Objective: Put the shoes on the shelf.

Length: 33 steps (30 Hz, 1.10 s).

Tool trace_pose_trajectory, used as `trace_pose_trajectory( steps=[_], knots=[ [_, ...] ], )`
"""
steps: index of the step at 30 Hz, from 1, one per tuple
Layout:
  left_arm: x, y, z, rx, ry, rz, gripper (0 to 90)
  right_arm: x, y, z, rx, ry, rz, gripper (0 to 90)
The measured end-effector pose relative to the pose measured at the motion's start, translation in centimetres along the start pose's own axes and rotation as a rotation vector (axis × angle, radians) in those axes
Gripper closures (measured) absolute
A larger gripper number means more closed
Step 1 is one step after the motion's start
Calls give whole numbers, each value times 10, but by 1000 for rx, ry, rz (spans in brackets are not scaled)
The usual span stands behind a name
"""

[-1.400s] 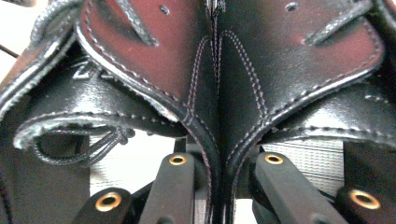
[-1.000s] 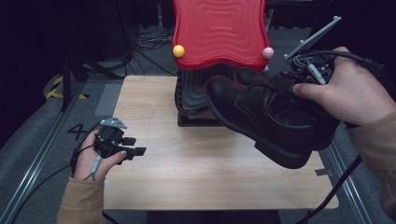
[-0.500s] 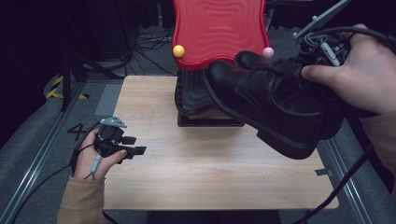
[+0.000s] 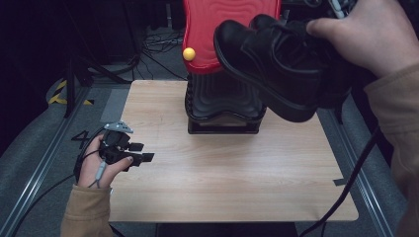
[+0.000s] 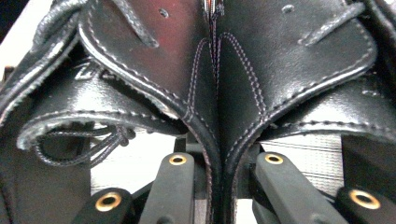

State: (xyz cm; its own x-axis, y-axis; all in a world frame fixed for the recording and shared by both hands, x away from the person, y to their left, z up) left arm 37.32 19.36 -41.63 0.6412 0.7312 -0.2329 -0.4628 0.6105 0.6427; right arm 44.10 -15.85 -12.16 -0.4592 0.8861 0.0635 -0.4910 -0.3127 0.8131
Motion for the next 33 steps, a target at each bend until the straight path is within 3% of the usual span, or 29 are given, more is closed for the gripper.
trace_pose_trajectory(
  steps=[4, 10, 14, 15, 25, 33],
  knots=[
    [1, 2, 0, -8, 7, 0, 430, 1, -5, 32, -34, -26, -24, 817],
    [2, 4, 0, -18, 12, 5, 430, 3, -13, 64, -63, -52, -47, 817],
    [4, 5, -2, -13, 15, 7, 430, 3, -16, 76, -72, -69, -56, 817],
    [5, 5, -3, -17, 19, 13, 430, 2, -20, 87, -81, -84, -69, 817],
    [8, 10, -5, -24, 25, 12, 430, -4, -33, 119, -143, -145, -97, 817],
    [15, 11, -5, -39, 42, 9, 430, -9, -46, 144, -184, -178, -147, 816]
  ],
)
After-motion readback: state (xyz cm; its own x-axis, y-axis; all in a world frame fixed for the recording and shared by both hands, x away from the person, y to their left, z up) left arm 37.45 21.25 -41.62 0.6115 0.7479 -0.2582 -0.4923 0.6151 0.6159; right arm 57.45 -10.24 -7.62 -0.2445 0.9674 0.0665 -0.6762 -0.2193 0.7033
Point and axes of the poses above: each handheld gripper's, and its own axes: y roughly backward along the jaws, z roughly out of its top, x roughly to its left, the point moved 9 cm from there along -y, roughly forward along the jaws, and after that the axes turned 10 degrees about -x, right-handed, at the moved point
